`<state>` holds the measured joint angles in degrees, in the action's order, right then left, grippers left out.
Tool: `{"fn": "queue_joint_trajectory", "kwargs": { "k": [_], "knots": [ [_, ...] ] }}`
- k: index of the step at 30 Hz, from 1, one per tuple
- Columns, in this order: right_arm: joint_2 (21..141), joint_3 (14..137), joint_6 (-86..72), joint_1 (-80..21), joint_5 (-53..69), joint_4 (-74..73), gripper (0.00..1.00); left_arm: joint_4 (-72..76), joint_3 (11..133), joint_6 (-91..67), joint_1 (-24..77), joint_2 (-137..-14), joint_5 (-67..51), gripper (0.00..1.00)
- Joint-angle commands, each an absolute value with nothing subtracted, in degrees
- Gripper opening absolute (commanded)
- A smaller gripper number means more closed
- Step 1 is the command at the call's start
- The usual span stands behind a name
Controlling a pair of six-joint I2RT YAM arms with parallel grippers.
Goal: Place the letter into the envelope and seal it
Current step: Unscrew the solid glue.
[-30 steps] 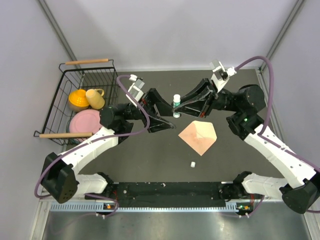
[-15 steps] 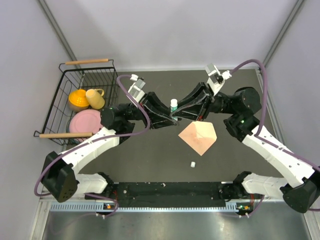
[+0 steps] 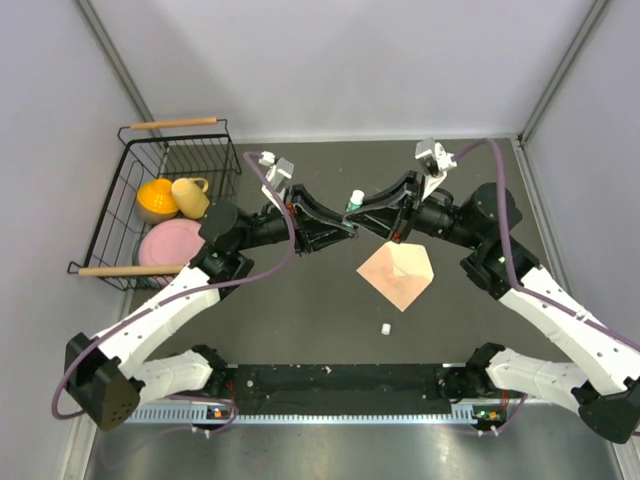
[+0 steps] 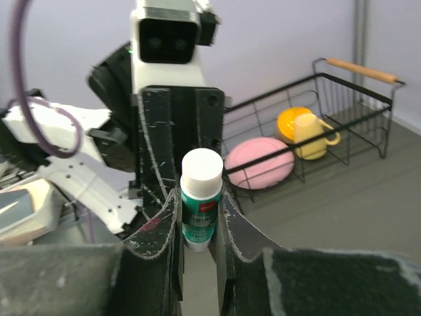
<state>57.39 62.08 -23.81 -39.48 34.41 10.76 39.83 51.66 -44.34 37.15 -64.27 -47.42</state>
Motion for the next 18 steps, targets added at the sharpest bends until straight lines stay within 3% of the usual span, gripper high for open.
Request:
{"fn": "queue_joint_trajectory", "kwargs": {
  "k": [1,2,4,5,11,18],
  "knots": [
    [55.6,61.0,-17.0,-38.6,24.4,4.8,0.07,13.6,58.5,-21.7,36.7,-59.9,-36.2,0.00],
    [55.7,61.3,-17.4,-38.6,25.8,3.8,0.45,10.9,59.0,-19.4,36.6,-60.1,-36.0,0.00],
    [55.5,63.7,-14.0,-38.6,26.9,0.5,0.84,8.2,59.7,-11.7,36.2,-59.6,-41.3,0.00],
    [55.0,64.7,-11.3,-38.1,29.0,-4.1,0.89,6.7,59.9,-9.4,35.8,-59.2,-43.0,0.00],
    [48.1,66.1,27.3,-37.9,37.0,-18.6,0.94,-14.1,67.0,1.4,32.2,-60.5,-61.6,0.00],
    [50.4,75.0,58.7,-40.8,36.1,-35.6,0.88,-28.0,74.0,-10.0,32.2,-69.5,-71.0,0.00]
  ]
}}
